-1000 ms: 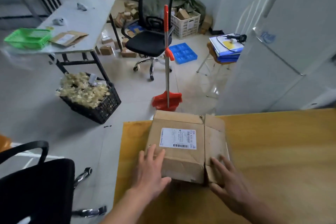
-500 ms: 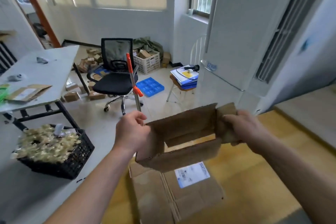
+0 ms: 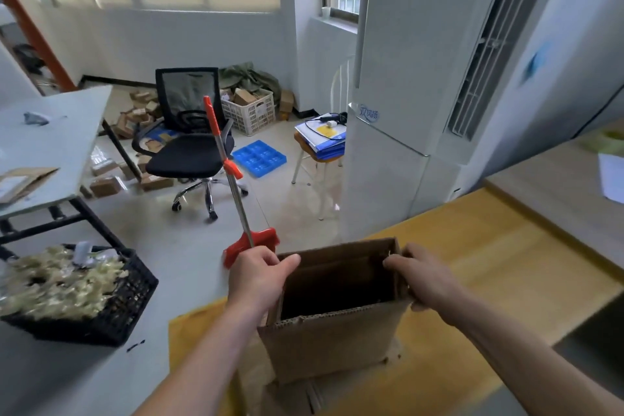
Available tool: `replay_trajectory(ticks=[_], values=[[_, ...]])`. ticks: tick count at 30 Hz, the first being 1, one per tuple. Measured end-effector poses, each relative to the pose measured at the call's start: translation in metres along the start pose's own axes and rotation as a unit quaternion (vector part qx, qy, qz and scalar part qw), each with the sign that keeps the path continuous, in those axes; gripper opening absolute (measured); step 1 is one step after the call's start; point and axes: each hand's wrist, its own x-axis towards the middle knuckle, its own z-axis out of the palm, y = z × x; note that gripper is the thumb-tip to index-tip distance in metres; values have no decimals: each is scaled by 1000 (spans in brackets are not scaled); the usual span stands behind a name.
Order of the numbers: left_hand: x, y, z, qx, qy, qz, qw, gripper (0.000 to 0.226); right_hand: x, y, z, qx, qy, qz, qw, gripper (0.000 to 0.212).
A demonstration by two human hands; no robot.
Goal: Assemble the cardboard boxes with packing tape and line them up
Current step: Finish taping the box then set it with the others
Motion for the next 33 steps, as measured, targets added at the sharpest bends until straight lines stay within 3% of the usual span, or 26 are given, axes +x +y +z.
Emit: replay_trajectory(ticks=[4, 7, 11, 13, 15, 21, 26, 31, 33], values=[[-7, -19, -9, -38, -124, 55, 990, 16, -1, 9, 5, -66, 28, -62, 995, 35], [-8, -38, -14, -63, -143, 87, 984, 16, 3, 5, 11, -188, 65, -118, 973, 45], [-9, -58, -9, -140, -162, 46, 976, 42, 5, -8, 10, -330, 19, -152, 931, 42], [-12, -64, -4, -80, -203, 61, 974, 58, 7, 0, 16, -375, -42, -113, 919, 41], [-12, -63, 1, -32, -217, 96, 971, 66, 7, 15, 22, -319, -80, -80, 941, 41], [-4, -63, 8, 41, -213, 95, 972, 74, -6, 27, 29, -272, -14, -138, 952, 42], [-7, -66, 12, 72, -219, 93, 969, 77, -14, 41, 46, -279, -118, -156, 940, 41], [-7, -75, 4, 13, -199, 123, 972, 78, -23, 41, 23, -58, -272, -149, 949, 44], [-10, -76, 0, 0, -180, 138, 974, 80, -28, 55, 28, -85, -245, -143, 955, 30]])
